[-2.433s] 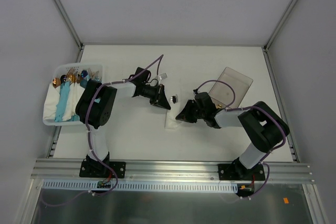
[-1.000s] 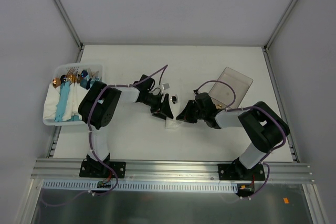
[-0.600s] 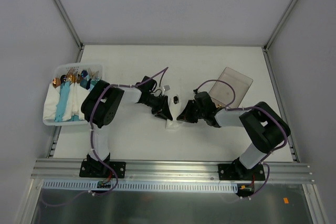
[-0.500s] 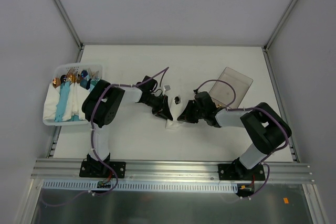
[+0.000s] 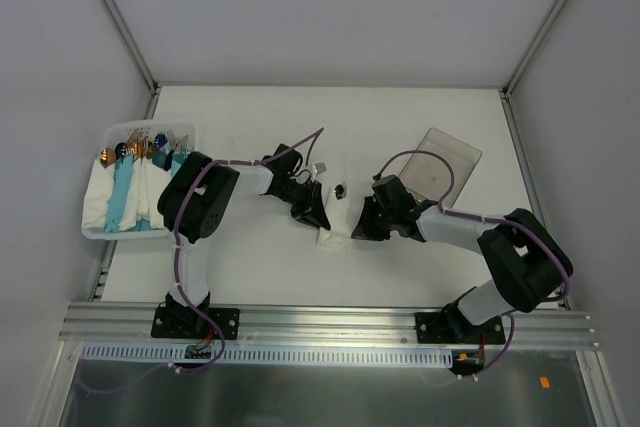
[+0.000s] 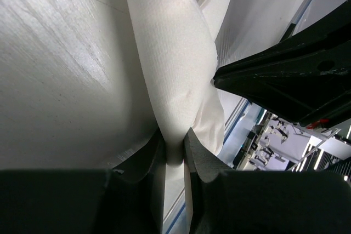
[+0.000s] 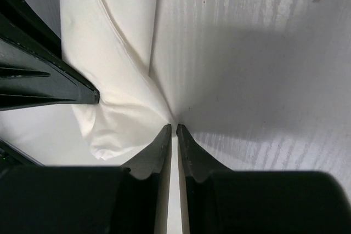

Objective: Place the utensils on the paper napkin and roll it up

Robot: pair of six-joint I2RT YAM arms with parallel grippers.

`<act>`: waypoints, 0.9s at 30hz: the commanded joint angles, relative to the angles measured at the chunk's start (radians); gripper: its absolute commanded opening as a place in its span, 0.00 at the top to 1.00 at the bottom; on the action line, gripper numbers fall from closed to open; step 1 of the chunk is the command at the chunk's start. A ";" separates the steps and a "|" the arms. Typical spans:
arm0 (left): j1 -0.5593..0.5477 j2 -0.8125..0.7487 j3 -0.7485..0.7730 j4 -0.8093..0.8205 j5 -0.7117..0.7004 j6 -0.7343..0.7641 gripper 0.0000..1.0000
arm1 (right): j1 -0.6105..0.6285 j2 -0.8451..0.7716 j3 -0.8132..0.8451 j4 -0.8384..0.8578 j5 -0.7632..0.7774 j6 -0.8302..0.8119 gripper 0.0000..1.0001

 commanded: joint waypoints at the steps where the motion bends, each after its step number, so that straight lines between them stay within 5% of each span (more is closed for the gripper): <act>1: 0.002 0.050 -0.006 -0.026 -0.204 0.059 1.00 | 0.004 -0.018 -0.001 -0.142 0.050 -0.065 0.88; 8: 0.001 0.044 -0.005 -0.029 -0.206 0.070 1.00 | 0.014 0.002 0.037 -0.130 0.046 -0.058 0.87; 21: 0.001 0.044 -0.002 -0.034 -0.210 0.071 1.00 | 0.014 -0.193 0.065 -0.109 0.066 -0.055 0.82; 27: 0.001 0.047 0.001 -0.035 -0.209 0.070 1.00 | 0.034 -0.121 0.121 -0.092 0.039 -0.059 0.81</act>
